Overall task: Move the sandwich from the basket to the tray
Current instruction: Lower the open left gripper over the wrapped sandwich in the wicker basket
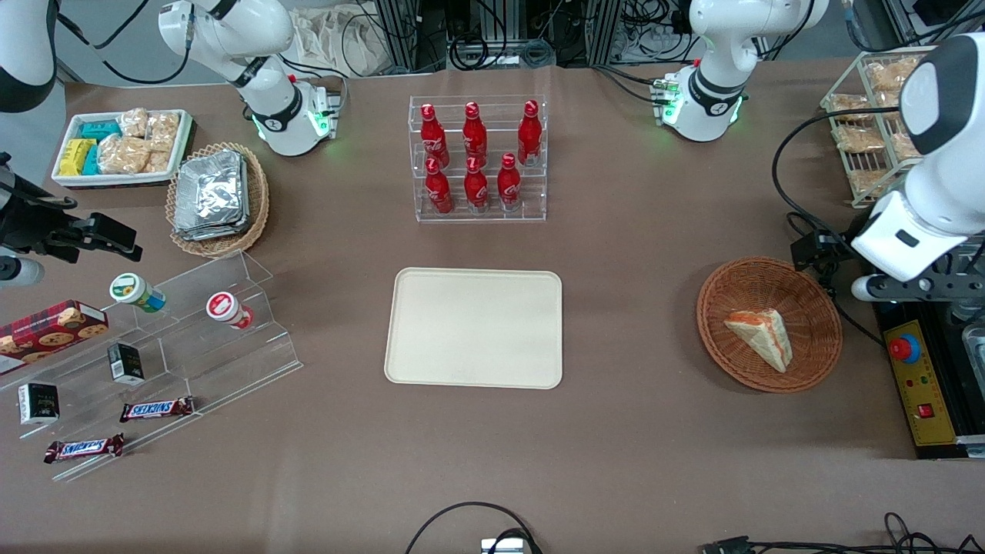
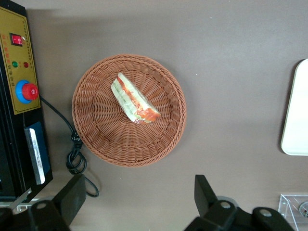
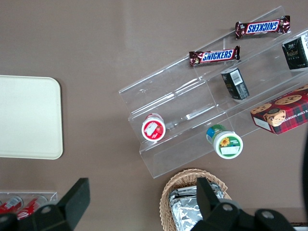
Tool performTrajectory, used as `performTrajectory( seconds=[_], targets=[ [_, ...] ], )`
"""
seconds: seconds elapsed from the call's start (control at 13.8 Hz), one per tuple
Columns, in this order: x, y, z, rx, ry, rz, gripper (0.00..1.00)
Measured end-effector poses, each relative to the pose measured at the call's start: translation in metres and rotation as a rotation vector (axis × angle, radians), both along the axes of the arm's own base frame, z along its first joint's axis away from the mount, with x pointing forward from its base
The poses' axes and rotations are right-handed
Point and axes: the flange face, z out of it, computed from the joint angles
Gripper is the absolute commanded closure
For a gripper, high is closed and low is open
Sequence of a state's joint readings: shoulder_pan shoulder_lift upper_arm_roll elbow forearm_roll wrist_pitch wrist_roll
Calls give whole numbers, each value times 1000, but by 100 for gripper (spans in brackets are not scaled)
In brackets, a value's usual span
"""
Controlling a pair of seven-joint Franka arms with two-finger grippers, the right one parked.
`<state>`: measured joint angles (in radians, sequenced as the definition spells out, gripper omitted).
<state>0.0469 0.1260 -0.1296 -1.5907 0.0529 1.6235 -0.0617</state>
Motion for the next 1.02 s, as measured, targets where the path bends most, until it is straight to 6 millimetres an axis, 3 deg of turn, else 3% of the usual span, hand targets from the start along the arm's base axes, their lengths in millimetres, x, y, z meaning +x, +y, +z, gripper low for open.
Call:
performTrajectory(
  seconds=[0.36,0.51,0.8,1.02],
  targets=[
    [16,1,-19,-4,37,2,0],
    [22,3,-36,-4,66,4,0],
    [38,21,-101,-1,108,98,0],
    [33,29,-164,30,88,351,0]
  ],
)
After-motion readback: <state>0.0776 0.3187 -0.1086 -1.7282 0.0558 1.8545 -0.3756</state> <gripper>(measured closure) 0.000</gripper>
